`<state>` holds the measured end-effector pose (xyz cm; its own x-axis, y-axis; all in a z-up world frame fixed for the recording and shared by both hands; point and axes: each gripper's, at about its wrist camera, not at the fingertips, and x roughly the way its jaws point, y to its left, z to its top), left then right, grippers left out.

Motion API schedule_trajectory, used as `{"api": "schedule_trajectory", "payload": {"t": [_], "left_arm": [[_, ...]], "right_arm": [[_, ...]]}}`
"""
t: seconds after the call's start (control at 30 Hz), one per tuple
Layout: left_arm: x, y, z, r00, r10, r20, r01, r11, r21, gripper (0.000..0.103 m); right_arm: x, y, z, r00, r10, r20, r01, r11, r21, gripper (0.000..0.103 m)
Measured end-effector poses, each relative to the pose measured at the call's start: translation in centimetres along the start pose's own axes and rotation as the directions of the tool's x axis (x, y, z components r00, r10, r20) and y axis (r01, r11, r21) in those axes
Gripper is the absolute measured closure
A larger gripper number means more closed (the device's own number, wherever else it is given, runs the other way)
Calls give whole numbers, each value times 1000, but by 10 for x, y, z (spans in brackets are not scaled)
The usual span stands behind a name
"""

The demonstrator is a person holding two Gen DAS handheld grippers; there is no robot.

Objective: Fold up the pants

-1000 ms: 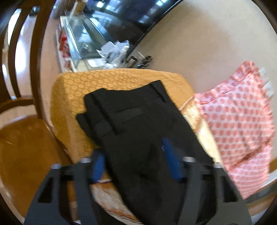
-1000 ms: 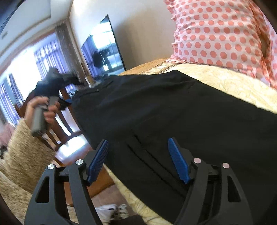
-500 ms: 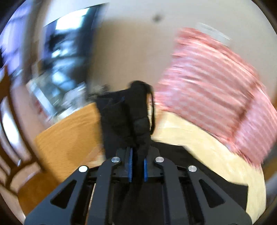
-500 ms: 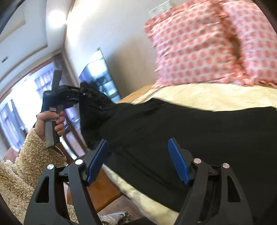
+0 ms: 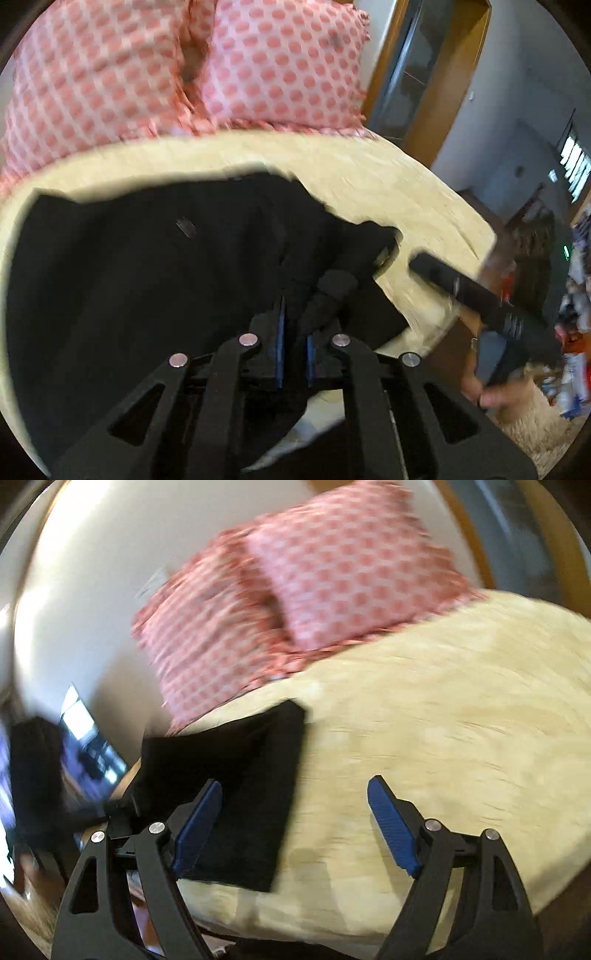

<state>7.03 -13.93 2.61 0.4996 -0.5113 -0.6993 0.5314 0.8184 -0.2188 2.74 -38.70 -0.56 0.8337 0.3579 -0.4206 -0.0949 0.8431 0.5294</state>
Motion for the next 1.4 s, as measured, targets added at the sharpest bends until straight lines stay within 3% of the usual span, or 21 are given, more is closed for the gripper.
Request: {"api": "schedule_trajectory", "payload": {"t": [0.07, 0.2, 0.27, 0.33, 0.4, 0.47, 0.5, 0.63, 0.67, 0.73, 0.77, 0.8, 0.87, 0.93, 0.97, 1.0, 1.07, 1.17, 1.23, 1.3, 1.4], "left_arm": [[-7, -5, 2, 999, 29, 31, -29, 999, 18, 95], [-31, 5, 36, 994, -6, 108, 11, 999, -52, 95], [-56, -6, 47, 980, 9, 201, -5, 1000, -20, 95], [-64, -25, 40, 971, -2, 238, -10, 999, 48, 95], [-53, -38, 23, 980, -11, 197, -11, 994, 108, 95], [-21, -45, -1, 997, 10, 79, -23, 988, 154, 95], [-3, -44, -14, 1000, -19, 0, 19, 989, 148, 94], [-4, -54, -25, 999, -1, 33, -6, 979, 203, 87], [-8, -53, -25, 999, -21, 38, 12, 980, 201, 81], [-23, -40, -23, 993, -116, 36, 108, 980, 165, 55], [-35, -31, -23, 986, -162, 48, 154, 978, 142, 37], [-48, -22, -24, 975, -208, 71, 199, 973, 120, 25], [-77, 3, -22, 952, -269, 150, 263, 963, 54, 16], [-98, 33, -18, 947, -199, 251, 216, 976, -41, 4], [-103, 49, -17, 954, -100, 284, 134, 986, -103, 3], [-102, 65, -14, 961, 27, 274, 21, 985, -171, 3], [-96, 80, -14, 965, 121, 234, -66, 971, -229, 3], [-81, 89, -16, 962, 216, 165, -171, 953, -249, 3], [-67, 92, -21, 952, 294, 87, -265, 932, -247, 3], [-59, 102, -38, 939, 343, 3, -330, 906, -266, 4], [-59, 99, -53, 922, 387, 27, -371, 900, -230, 4]], "right_arm": [[-2, -7, 1, 1000, -13, 3, 13, 1000, 18, 20], [-2, -8, 5, 1000, -10, 19, 9, 999, 30, 20], [-4, -6, 7, 1000, -10, 28, 9, 1000, 30, 20], [-6, -3, 6, 999, -16, 28, 16, 1000, 18, 20], [-6, -5, 5, 999, -37, 25, 36, 999, 12, 20], [-6, -7, 3, 999, -39, 21, 39, 999, 26, 20], [-5, -8, 4, 999, -40, 19, 39, 999, 32, 20], [-4, 2, 9, 999, -35, 23, 36, 999, -3, 20], [-5, 6, 11, 999, -33, 31, 34, 999, -19, 20], [-8, 14, 16, 998, -22, 51, 24, 999, -45, 20], [-10, 19, 20, 998, -13, 65, 17, 998, -61, 20], [-12, 24, 23, 997, -3, 78, 10, 997, -77, 20], [-14, 36, 28, 995, 30, 92, -20, 994, -112, 20], [-7, 51, 30, 994, 94, 61, -83, 984, -157, 20], [0, 60, 29, 992, 126, 21, -120, 976, -183, 19], [6, 67, 28, 991, 136, -6, -134, 971, -198, 19], [20, 86, 24, 985, 157, -70, -170, 955, -242, 19], [35, 103, 18, 977, 172, -126, -201, 940, -276, 16], [52, 103, 12, 971, 127, -204, -181, 945, -271, 14], [73, 96, -3, 949, 49, -312, -139, 953, -271, 14], [68, 104, -11, 947, 9, -320, -133, 920, -369, 14]]}}
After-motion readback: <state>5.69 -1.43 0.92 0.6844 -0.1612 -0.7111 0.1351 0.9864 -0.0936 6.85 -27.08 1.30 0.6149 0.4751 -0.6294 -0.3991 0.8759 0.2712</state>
